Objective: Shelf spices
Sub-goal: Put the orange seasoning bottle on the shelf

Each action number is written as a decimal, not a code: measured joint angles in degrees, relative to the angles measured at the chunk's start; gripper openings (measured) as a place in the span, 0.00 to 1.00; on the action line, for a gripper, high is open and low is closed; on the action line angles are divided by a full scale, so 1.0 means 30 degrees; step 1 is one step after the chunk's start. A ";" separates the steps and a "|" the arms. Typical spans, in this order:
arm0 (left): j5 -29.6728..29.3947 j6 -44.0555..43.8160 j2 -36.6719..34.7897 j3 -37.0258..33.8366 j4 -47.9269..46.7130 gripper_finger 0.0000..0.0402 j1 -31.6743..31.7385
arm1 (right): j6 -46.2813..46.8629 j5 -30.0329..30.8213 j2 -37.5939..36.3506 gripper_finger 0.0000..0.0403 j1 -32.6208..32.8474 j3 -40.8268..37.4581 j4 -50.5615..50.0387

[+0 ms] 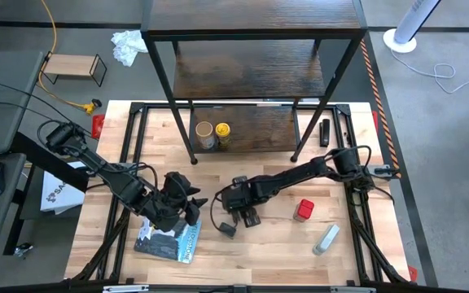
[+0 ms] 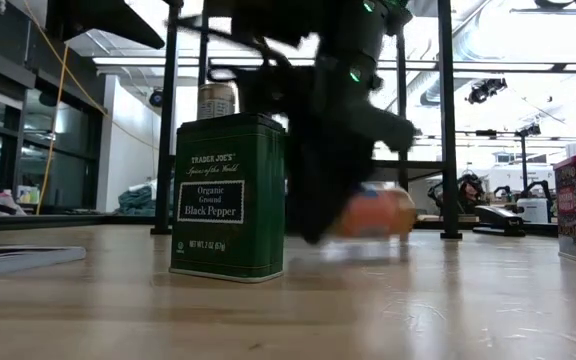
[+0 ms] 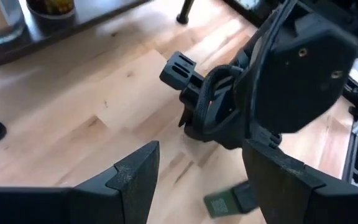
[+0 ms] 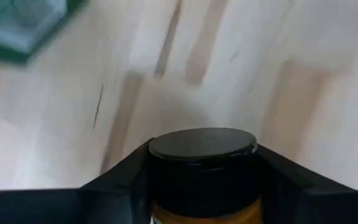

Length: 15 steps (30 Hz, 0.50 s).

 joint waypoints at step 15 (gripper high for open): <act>-1.0208 0.6437 -0.5774 0.0000 0.1283 0.56 -0.3599 | 0.4638 0.3244 -0.6245 0.48 -0.1127 0.4183 0.0126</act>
